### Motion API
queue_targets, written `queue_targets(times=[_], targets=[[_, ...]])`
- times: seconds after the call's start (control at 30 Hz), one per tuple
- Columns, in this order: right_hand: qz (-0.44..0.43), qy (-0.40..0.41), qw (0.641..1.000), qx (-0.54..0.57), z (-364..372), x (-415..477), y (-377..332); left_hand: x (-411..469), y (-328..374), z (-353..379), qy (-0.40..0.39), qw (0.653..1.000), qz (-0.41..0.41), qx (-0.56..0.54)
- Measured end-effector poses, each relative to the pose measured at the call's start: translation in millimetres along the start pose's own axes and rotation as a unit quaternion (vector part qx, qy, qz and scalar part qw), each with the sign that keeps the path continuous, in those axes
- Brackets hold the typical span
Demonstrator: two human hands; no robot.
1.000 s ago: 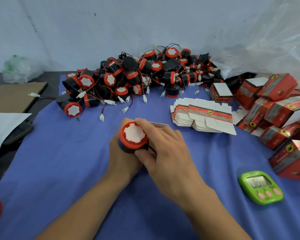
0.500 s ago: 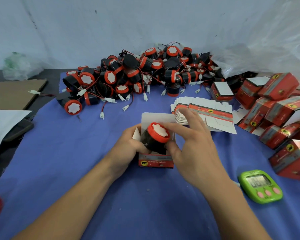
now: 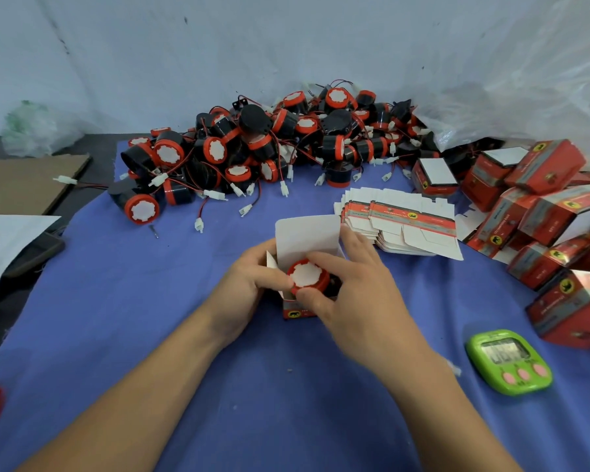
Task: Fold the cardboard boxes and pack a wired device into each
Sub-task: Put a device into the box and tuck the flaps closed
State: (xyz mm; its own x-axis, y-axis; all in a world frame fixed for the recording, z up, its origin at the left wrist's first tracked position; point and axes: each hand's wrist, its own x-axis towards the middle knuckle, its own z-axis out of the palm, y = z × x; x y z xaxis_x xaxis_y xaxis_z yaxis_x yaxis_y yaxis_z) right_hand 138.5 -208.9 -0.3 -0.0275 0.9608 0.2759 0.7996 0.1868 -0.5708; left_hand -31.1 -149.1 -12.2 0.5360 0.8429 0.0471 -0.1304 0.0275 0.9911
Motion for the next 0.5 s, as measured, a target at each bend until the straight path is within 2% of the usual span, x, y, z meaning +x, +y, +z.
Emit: queue_targets(times=[0.1, 0.17, 0.27, 0.33, 0.37, 0.47, 0.5], targets=[[-0.003, -0.053, 0.999, -0.012, -5.6, 0.7, 2.3, 0.9, -2.4, 4.7, 0.046, 0.998, 0.029, 0.021], [-0.003, -0.073, 0.997, -0.022, -9.3, -1.2, 2.9, 0.6, -5.2, 11.1, 0.115, 0.989, 0.064, 0.073], [0.021, 0.007, 0.998, 0.055, -16.1, -4.6, 0.5, 0.8, -9.0, 18.4, 0.226, 0.952, 0.092, 0.183], [0.072, 0.053, 0.995, 0.044, -26.1, -6.3, 3.3, -0.5, -10.0, 19.2, 0.26, 0.937, 0.09, 0.213], [0.101, 0.042, 0.994, 0.015, -32.1, -6.7, 7.2, -1.1, -10.4, 18.5, 0.272, 0.931, 0.091, 0.226], [0.197, -0.069, 0.972, -0.11, -44.0, -10.1, 15.9, -1.3, -12.2, 15.2, 0.31, 0.915, 0.085, 0.243], [0.215, -0.076, 0.966, -0.124, -45.4, -10.7, 18.8, -0.7, -12.6, 14.3, 0.32, 0.913, 0.079, 0.239]])
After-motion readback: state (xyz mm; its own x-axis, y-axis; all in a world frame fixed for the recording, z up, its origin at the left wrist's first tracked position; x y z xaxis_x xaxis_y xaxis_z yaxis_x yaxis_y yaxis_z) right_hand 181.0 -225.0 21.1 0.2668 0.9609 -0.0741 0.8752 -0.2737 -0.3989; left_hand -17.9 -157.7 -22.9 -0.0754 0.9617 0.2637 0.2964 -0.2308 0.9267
